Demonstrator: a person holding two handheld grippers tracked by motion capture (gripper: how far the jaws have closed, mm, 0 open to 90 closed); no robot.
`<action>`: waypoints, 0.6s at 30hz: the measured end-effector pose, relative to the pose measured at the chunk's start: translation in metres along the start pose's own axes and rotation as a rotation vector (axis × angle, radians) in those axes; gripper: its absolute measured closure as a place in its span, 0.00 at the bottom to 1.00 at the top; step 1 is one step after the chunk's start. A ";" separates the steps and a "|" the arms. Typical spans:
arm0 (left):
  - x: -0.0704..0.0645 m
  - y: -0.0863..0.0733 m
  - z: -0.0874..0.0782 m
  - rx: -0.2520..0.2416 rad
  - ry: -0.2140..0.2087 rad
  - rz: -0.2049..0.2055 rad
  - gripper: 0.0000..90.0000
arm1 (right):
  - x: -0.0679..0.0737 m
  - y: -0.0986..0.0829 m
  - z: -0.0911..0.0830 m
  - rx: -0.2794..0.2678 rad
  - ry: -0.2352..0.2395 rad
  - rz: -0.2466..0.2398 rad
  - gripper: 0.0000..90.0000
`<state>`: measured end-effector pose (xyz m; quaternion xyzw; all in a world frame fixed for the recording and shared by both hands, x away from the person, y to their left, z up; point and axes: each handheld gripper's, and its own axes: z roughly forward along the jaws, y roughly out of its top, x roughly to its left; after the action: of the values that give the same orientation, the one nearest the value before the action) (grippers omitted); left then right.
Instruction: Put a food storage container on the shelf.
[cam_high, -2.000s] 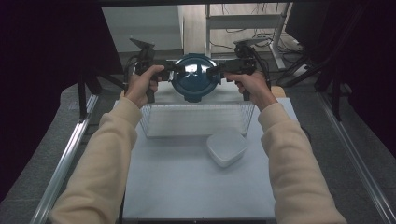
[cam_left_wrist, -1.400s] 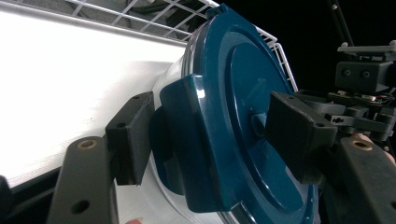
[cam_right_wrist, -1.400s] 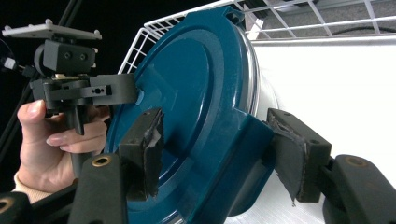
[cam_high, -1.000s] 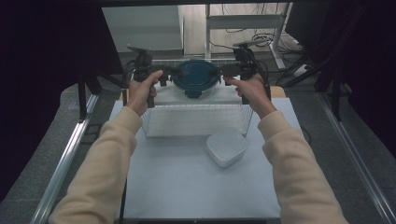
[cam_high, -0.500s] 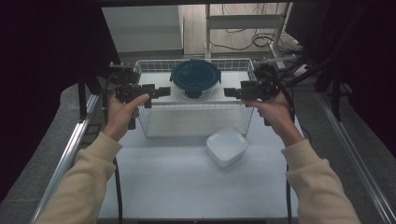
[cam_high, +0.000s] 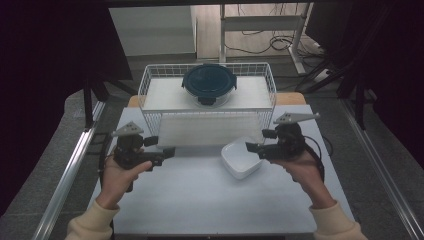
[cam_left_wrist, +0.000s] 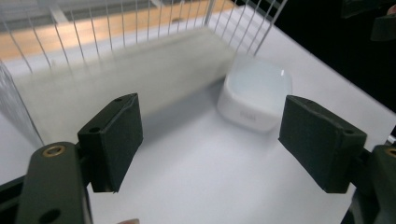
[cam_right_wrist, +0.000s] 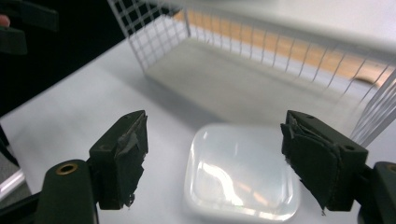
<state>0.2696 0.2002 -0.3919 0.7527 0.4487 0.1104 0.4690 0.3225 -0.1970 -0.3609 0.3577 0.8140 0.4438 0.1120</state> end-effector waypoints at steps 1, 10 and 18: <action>-0.001 -0.012 0.003 0.009 0.000 -0.005 0.24 | 0.005 -0.013 0.004 0.008 0.000 -0.007 0.25; 0.001 -0.051 0.018 0.049 -0.002 -0.035 0.25 | 0.014 -0.059 0.021 0.074 0.017 0.011 0.27; 0.010 -0.062 0.023 0.079 0.016 -0.067 0.25 | 0.010 -0.078 0.036 0.132 0.016 0.029 0.29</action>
<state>0.2529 0.2037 -0.4568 0.7544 0.4812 0.0827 0.4387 0.2952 -0.1941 -0.4433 0.3726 0.8371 0.3935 0.0753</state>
